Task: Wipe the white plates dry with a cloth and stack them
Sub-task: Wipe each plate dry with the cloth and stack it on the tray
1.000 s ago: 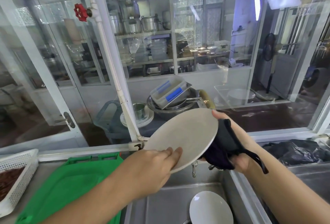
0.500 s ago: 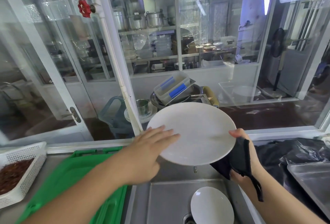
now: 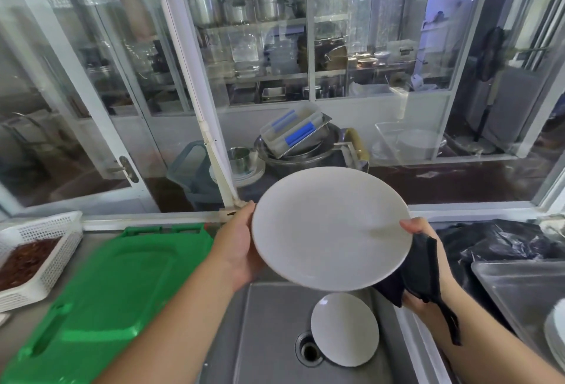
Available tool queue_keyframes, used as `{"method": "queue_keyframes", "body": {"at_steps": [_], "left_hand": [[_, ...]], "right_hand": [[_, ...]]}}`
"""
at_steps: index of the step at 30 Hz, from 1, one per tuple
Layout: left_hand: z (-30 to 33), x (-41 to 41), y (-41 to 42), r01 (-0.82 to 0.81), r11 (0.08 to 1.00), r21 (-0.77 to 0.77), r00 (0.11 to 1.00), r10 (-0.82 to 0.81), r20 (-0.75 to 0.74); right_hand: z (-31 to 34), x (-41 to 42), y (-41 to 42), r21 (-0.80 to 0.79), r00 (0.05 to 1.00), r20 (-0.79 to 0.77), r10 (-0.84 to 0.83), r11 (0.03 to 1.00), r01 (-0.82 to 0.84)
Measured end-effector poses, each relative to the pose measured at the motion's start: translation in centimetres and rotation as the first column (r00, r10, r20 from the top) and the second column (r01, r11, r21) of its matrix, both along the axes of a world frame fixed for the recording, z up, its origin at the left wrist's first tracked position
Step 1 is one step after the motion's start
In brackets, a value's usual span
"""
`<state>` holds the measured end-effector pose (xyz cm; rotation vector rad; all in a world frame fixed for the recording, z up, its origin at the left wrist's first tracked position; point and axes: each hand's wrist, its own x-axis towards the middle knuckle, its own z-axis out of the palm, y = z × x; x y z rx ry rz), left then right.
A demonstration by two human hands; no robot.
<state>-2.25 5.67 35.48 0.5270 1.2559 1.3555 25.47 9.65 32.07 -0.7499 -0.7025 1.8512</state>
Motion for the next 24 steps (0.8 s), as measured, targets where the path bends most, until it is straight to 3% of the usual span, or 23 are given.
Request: {"method": "queue_keyframes", "body": {"at_steps": [9,14,20,24], "left_hand": [[-4.3,3.2,-1.3,-0.014,0.999,-0.033,0.997,0.016,0.07],[-5.8,4.4,-1.4,0.027,0.999,-0.017,0.996,-0.025,0.084],[-7.8,7.3,-2.1,0.259,0.966,-0.024,0.965,-0.258,0.044],[-9.3,11.7,-3.1,0.429,0.902,-0.037,0.903,-0.428,0.038]], "right_hand": [[-2.1,3.1,-3.6,-0.092,0.989,0.128,-0.078,0.992,0.09],[-3.0,4.6,-6.8,-0.036,0.935,0.258,-0.243,0.965,0.261],[-4.6,6.7,-12.9,-0.048,0.824,0.37,-0.428,0.877,0.478],[-5.6,9.5,-17.7,-0.146,0.695,0.467,-0.546,0.728,0.67]]}}
